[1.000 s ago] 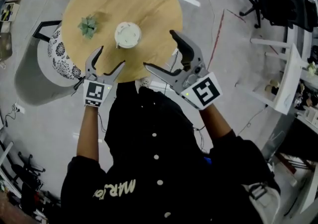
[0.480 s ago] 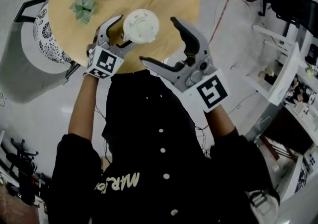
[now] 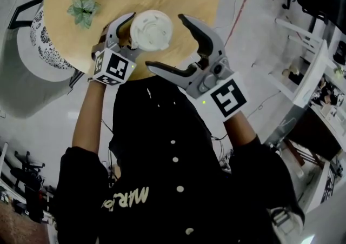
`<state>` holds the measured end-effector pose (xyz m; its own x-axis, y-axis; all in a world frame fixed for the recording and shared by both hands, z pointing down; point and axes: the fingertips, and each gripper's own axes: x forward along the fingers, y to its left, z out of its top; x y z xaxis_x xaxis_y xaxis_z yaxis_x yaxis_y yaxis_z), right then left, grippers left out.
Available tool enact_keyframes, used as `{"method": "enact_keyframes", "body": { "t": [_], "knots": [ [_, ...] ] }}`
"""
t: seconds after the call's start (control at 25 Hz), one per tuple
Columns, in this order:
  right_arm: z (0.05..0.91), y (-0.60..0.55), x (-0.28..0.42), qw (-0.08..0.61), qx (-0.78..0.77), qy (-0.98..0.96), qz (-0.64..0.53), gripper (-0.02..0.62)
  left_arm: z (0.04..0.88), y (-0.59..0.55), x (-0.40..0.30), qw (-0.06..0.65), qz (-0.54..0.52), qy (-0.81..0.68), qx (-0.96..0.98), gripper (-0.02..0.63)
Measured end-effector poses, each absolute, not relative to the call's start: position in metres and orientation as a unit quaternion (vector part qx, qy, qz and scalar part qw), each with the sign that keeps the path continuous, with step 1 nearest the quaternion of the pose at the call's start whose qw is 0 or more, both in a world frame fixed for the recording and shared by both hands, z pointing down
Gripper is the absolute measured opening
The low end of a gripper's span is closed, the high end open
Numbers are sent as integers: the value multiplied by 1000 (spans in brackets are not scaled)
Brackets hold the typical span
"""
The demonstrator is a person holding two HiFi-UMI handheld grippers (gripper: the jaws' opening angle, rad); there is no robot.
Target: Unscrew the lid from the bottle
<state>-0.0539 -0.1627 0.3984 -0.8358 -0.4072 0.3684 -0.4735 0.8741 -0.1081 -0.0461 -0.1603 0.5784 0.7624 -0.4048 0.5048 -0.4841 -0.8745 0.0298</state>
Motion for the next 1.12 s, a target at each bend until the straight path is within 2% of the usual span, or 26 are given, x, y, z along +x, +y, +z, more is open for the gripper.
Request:
{"method": "enact_keyframes", "body": {
  "t": [0.08, 0.16, 0.48, 0.76, 1.12],
  "knots": [
    [401, -163, -54, 172, 229, -953, 100, 439, 579, -164, -44, 81, 253, -237, 934, 383],
    [403, -163, -54, 175, 226, -953, 100, 439, 580, -166, -43, 81, 252, -235, 935, 341],
    [406, -169, -67, 200, 168, -964, 55, 440, 578, -166, -42, 78, 253, -226, 937, 337],
    [436, -172, -85, 245, 96, -964, 37, 482, 581, -166, -44, 77, 252, -225, 938, 337],
    [449, -166, -90, 250, 30, -968, 4, 460, 581, -166, -44, 78, 253, -223, 938, 336]
  ]
}}
